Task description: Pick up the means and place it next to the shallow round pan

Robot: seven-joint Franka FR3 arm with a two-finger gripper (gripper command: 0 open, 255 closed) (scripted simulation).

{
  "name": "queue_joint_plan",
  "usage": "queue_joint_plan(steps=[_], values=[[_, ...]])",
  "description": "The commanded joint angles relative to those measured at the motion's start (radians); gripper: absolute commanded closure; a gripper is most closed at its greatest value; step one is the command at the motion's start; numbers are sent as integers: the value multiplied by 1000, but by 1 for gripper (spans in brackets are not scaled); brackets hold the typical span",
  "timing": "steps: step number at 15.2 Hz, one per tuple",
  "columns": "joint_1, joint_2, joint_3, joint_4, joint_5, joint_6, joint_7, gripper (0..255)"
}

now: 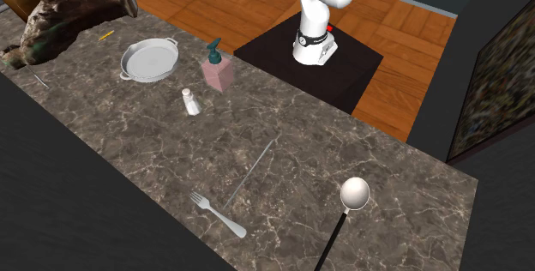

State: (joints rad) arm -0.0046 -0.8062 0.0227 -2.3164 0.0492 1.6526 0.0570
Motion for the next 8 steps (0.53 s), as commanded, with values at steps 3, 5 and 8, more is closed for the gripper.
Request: queue_joint_plan(steps=[3, 5, 8], values=[[10, 47, 20, -14, 9, 51, 8, 0], [21, 98, 41, -23, 17, 101, 15, 0], [35, 182, 71, -28, 27, 175, 27, 0]])
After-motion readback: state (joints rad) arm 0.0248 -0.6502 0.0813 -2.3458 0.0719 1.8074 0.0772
